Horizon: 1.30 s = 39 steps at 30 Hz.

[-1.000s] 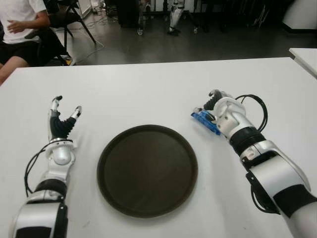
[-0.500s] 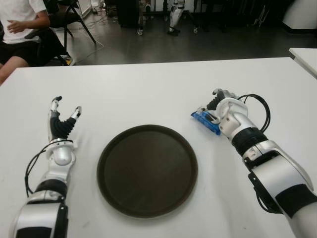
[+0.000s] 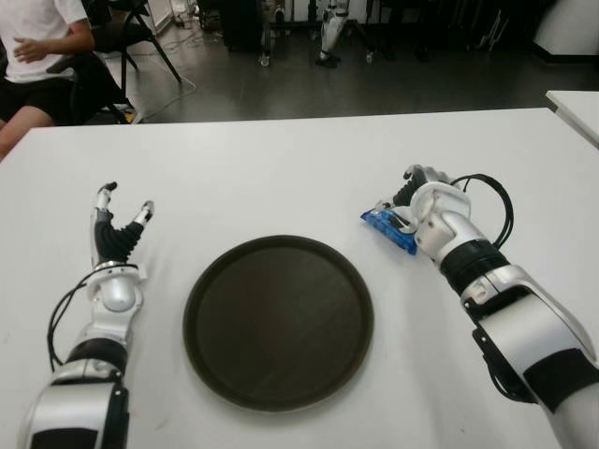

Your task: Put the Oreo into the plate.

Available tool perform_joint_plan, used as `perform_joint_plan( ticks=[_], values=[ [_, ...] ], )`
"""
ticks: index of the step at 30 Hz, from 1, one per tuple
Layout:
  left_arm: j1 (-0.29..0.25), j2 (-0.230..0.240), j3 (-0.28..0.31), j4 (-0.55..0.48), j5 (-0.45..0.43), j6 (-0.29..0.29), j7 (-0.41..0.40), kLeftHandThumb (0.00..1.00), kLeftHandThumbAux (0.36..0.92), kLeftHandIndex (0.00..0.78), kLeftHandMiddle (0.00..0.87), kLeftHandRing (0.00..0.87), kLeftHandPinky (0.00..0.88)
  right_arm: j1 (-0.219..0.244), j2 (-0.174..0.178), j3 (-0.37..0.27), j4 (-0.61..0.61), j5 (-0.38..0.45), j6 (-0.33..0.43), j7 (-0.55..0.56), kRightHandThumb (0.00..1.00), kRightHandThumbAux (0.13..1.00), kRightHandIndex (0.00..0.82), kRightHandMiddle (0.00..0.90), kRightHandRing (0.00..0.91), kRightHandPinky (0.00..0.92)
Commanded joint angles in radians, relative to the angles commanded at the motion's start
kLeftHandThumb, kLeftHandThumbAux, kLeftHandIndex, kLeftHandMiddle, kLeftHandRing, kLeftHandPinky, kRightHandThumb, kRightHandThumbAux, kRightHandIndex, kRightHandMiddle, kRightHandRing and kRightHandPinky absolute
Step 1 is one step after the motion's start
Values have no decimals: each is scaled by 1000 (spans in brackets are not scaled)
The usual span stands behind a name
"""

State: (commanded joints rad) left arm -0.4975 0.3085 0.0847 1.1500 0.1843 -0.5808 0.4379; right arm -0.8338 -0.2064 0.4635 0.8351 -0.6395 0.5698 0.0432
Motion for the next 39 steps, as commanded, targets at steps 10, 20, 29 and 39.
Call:
perform_joint_plan(
  ticks=[10, 20, 29, 39],
  values=[
    [-1, -2, 10, 0, -15, 12, -20, 0, 553, 20, 0, 0, 0, 112, -38, 28, -276, -61, 123, 66, 0, 634, 189, 199, 198, 166],
    [-1, -3, 8, -2, -11, 16, -19, 0, 546, 12, 0, 0, 0, 148, -57, 36, -336, -75, 104, 66, 0, 630, 194, 200, 198, 188],
    [-3, -8, 20, 1, -29, 18, -22, 0, 562, 7, 0, 0, 0, 155, -55, 27, -344, -66, 92, 72, 0, 620, 198, 201, 199, 207],
    [-4, -5, 15, 1, -25, 19, -21, 0, 592, 0, 0, 0, 0, 169, -57, 38, -391, -81, 124, 95, 0, 605, 194, 188, 177, 185]
  ],
)
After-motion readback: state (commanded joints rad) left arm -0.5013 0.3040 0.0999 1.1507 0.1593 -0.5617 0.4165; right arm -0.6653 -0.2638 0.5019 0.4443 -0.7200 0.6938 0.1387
